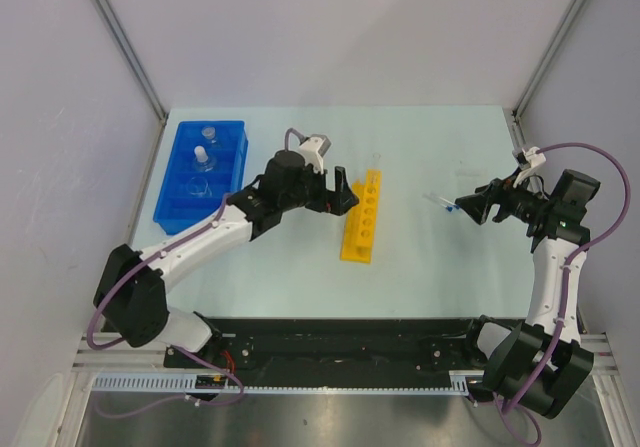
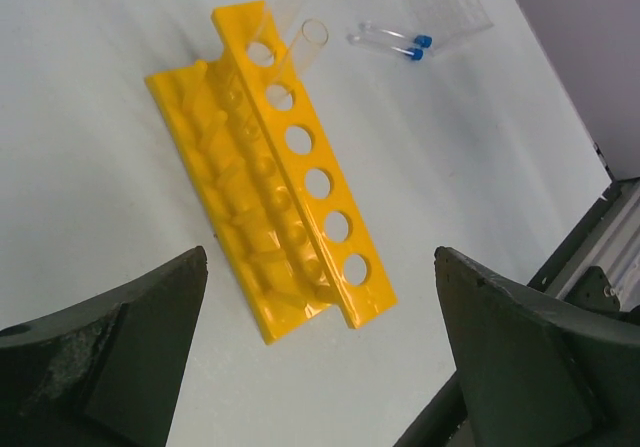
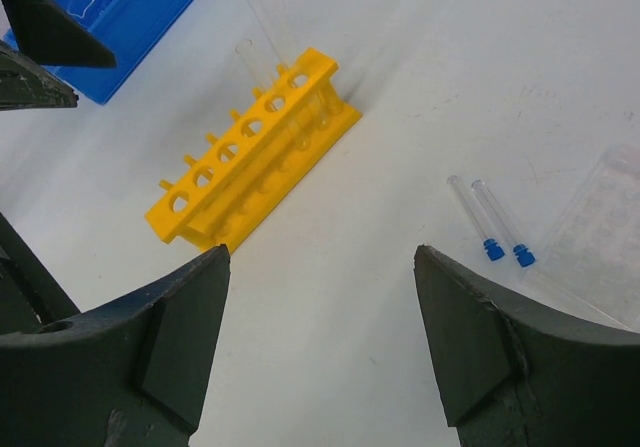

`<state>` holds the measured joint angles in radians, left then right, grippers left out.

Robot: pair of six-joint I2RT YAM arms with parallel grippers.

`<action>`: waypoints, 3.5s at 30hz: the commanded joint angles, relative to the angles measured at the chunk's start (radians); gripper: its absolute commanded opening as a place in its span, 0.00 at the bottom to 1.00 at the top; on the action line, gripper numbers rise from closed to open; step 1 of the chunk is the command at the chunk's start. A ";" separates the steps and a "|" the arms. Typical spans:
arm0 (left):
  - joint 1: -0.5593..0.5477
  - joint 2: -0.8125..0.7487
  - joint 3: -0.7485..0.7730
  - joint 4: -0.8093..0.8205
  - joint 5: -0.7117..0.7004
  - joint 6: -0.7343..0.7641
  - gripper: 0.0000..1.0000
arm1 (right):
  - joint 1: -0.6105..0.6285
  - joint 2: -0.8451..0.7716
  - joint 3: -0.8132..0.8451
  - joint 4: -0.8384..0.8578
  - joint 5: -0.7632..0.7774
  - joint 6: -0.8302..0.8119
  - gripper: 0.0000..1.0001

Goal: Organize the chemistry lab equipment

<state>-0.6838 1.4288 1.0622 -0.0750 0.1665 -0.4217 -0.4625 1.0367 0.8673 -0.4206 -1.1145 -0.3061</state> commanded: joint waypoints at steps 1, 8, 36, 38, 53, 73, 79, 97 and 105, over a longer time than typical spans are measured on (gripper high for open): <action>-0.042 -0.022 0.010 -0.052 -0.014 -0.028 1.00 | -0.008 -0.014 0.002 0.013 -0.005 -0.005 0.79; -0.177 0.151 0.179 -0.305 -0.327 -0.011 1.00 | -0.013 -0.013 0.002 0.011 -0.002 -0.008 0.79; -0.301 0.568 0.556 -0.508 -0.528 -0.025 0.53 | -0.013 -0.015 0.002 0.011 -0.011 -0.011 0.79; -0.301 0.564 0.559 -0.511 -0.542 -0.019 0.48 | -0.013 -0.015 0.002 0.009 -0.010 -0.011 0.80; -0.223 0.449 0.415 -0.488 -0.642 0.024 0.40 | -0.013 -0.014 0.002 0.011 -0.007 -0.011 0.80; 0.145 0.262 0.131 -0.350 -0.570 0.119 0.39 | -0.013 -0.013 0.002 0.009 -0.007 -0.013 0.80; 0.253 0.268 0.130 -0.330 -0.527 0.162 0.39 | -0.013 -0.010 0.004 0.008 -0.005 -0.014 0.80; 0.340 0.285 0.163 -0.345 -0.460 0.178 0.68 | -0.015 -0.010 0.002 0.006 0.001 -0.016 0.80; 0.340 0.142 0.190 -0.394 -0.404 0.182 0.87 | -0.033 -0.013 0.002 0.005 -0.001 -0.021 0.80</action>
<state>-0.3500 1.7134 1.2064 -0.4496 -0.2806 -0.2611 -0.4801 1.0367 0.8661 -0.4217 -1.1114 -0.3119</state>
